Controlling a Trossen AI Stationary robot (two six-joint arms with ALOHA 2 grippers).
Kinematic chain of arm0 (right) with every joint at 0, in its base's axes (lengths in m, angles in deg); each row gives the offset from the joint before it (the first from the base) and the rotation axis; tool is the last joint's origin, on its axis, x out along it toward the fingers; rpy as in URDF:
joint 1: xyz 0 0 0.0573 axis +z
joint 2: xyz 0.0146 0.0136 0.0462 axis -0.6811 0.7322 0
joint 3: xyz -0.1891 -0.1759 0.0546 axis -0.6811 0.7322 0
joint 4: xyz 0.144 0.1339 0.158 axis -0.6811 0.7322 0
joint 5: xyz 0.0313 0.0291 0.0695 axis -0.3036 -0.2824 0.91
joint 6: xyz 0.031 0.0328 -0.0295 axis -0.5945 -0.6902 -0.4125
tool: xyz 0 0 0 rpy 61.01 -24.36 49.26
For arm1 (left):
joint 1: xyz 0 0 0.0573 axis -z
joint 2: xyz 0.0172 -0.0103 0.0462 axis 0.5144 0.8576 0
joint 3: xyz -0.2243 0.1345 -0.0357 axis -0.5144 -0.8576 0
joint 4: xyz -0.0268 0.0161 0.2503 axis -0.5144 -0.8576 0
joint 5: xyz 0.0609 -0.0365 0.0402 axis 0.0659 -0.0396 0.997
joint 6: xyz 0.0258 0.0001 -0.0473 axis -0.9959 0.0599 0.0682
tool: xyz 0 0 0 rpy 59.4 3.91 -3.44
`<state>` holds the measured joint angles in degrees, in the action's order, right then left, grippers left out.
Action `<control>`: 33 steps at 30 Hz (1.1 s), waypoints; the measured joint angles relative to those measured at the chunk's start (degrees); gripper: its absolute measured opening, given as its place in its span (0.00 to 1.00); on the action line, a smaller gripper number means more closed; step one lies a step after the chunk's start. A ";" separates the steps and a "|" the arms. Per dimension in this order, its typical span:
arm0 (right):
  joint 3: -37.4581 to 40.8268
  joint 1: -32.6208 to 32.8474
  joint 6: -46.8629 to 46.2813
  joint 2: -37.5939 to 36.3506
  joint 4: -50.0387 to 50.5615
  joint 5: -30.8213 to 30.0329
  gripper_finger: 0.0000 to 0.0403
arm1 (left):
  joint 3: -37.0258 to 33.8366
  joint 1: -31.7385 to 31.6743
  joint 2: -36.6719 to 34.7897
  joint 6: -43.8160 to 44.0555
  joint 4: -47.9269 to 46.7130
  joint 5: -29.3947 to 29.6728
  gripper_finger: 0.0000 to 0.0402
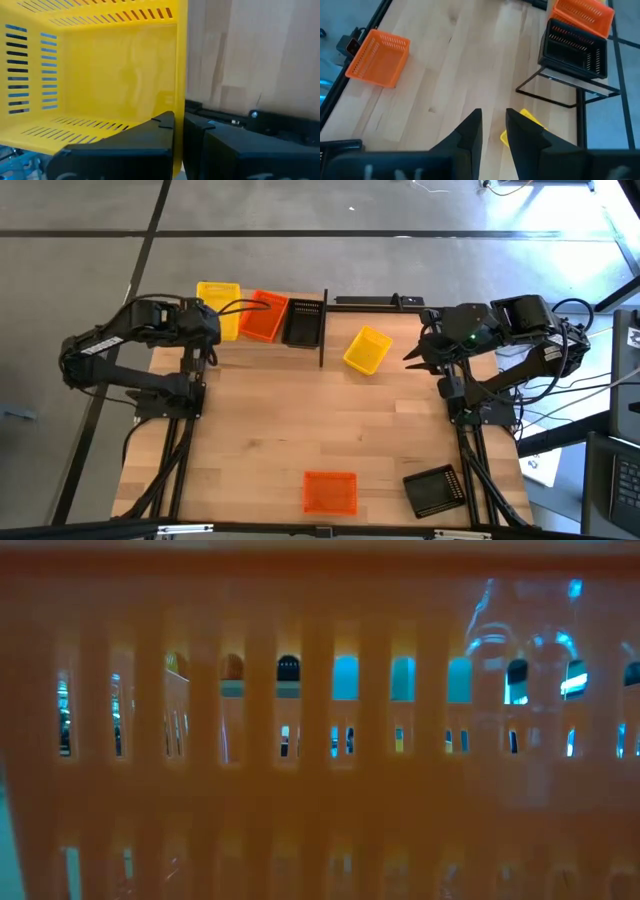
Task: Stack baskets on shelf by color
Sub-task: Stack the bottom yellow basket on top of the yellow basket on the shelf
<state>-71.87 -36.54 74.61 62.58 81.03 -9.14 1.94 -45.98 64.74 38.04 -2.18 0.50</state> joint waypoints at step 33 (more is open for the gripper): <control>0.01 0.00 -0.39 -0.01 -1.20 -0.02 0.21 | -4.99 -9.51 -0.29 -4.88 7.01 0.39 0.14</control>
<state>-71.87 -36.54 74.22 62.57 79.83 -9.16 -3.05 -55.49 64.44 33.16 4.84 0.89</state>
